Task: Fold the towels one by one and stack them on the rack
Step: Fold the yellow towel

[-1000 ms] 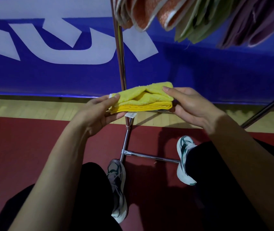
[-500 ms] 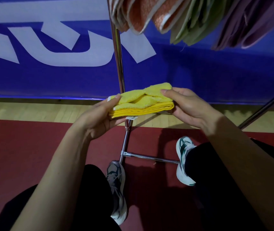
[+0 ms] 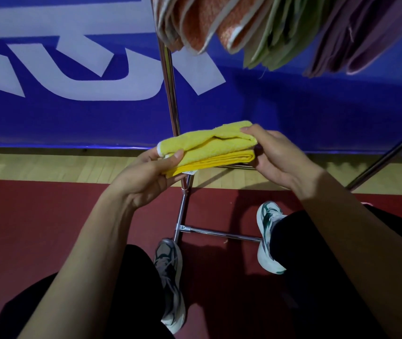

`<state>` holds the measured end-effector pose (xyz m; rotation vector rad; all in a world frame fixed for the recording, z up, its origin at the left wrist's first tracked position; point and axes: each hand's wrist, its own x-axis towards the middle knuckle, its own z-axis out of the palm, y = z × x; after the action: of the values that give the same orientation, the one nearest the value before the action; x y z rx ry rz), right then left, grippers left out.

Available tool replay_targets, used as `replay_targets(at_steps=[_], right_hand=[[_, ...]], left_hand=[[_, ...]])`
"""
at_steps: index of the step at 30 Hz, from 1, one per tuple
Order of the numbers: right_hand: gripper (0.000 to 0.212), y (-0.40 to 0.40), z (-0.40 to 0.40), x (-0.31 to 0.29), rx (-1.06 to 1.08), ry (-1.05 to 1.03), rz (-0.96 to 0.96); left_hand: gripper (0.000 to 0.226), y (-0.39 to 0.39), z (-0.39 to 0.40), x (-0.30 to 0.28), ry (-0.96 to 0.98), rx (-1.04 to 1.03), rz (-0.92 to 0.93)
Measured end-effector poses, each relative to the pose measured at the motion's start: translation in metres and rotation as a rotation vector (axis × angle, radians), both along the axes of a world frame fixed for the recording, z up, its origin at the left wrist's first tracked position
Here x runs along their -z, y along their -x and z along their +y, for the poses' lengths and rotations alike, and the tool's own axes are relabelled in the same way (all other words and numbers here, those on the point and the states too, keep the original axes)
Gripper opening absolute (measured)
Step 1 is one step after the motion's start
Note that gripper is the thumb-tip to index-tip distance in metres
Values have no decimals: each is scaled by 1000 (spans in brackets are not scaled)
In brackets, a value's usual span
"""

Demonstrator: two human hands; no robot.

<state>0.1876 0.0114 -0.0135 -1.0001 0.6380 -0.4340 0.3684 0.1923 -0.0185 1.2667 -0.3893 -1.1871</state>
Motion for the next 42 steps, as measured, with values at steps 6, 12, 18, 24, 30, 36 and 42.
replay_targets(at_steps=[6, 12, 18, 24, 30, 36, 42], right_hand=[[22, 0, 1, -1, -22, -10, -17], [23, -4, 0, 4, 53, 13, 28], [61, 1, 5, 9, -201, 159, 53], [37, -5, 4, 16, -74, 222, 80], [40, -8, 7, 15, -35, 232, -8], [35, -7, 8, 11, -71, 114, -25], [33, -6, 0, 11, -17, 67, 37]], left_hand=[[30, -2, -1, -4, 2, -36, 97], [43, -3, 0, -6, -15, -62, 63], [45, -2, -1, -8, -17, -101, 50], [41, 0, 0, -9, -36, -111, 32], [43, 0, -2, -11, -23, -140, 22], [40, 0, -1, -12, 25, -165, 137], [41, -6, 1, -7, -103, -134, -31]])
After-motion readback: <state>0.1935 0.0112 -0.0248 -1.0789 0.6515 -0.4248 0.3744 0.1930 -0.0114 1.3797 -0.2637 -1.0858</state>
